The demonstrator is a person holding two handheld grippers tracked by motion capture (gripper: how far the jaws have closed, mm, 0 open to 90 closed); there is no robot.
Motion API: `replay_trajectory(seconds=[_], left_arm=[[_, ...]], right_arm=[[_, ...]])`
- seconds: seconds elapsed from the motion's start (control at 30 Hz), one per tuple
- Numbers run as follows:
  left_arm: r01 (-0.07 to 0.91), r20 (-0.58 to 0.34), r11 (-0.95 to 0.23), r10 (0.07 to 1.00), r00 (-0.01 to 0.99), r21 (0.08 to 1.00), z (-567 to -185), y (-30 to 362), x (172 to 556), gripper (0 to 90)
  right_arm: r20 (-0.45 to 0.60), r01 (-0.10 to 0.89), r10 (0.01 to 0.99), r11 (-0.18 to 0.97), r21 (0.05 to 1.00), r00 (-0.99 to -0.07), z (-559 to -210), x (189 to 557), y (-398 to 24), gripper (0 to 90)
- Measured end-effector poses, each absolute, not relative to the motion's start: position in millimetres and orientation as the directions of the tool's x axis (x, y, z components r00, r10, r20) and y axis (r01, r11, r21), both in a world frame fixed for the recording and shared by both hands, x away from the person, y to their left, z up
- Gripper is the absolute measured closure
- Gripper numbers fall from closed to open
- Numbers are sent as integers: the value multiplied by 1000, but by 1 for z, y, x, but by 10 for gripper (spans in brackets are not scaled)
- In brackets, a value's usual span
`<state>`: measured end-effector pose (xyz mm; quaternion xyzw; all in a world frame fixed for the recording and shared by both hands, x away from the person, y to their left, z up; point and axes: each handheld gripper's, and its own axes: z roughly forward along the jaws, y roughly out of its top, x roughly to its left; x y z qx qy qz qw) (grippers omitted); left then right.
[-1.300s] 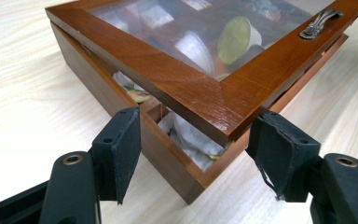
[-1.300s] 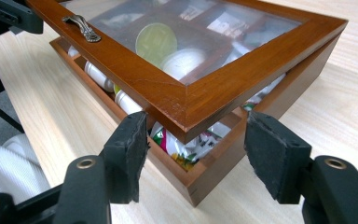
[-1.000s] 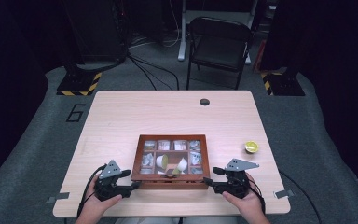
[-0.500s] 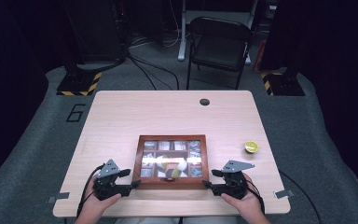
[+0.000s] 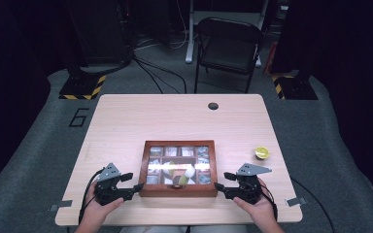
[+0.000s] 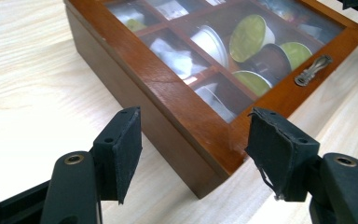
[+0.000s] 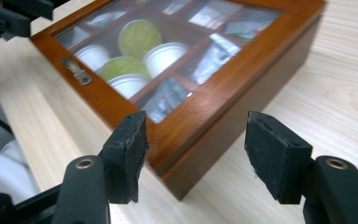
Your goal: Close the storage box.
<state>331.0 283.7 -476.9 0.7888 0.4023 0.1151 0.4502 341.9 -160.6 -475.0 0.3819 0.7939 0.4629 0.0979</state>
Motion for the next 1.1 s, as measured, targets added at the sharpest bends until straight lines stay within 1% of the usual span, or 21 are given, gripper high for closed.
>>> replay_trajectory(seconds=[0.27,0.53,0.63,0.83,1.1], left_arm=[[542,-192,-237,762,618,806,-479,293,340,342],[548,-166,-247,786,595,799,-484,303,353,337],[561,-160,-250,798,581,789,-487,307,358,334],[607,-182,-230,822,540,760,-491,310,365,332],[618,-189,-229,824,535,753,-492,309,367,331]], right_arm=[[207,549,761,223,806,-614,-478,351,-178,383],[199,575,804,204,792,-561,-485,362,-190,381],[204,587,809,202,784,-551,-488,365,-192,380],[193,607,813,229,761,-549,-492,366,-192,379],[180,607,809,252,754,-560,-494,365,-190,377]])
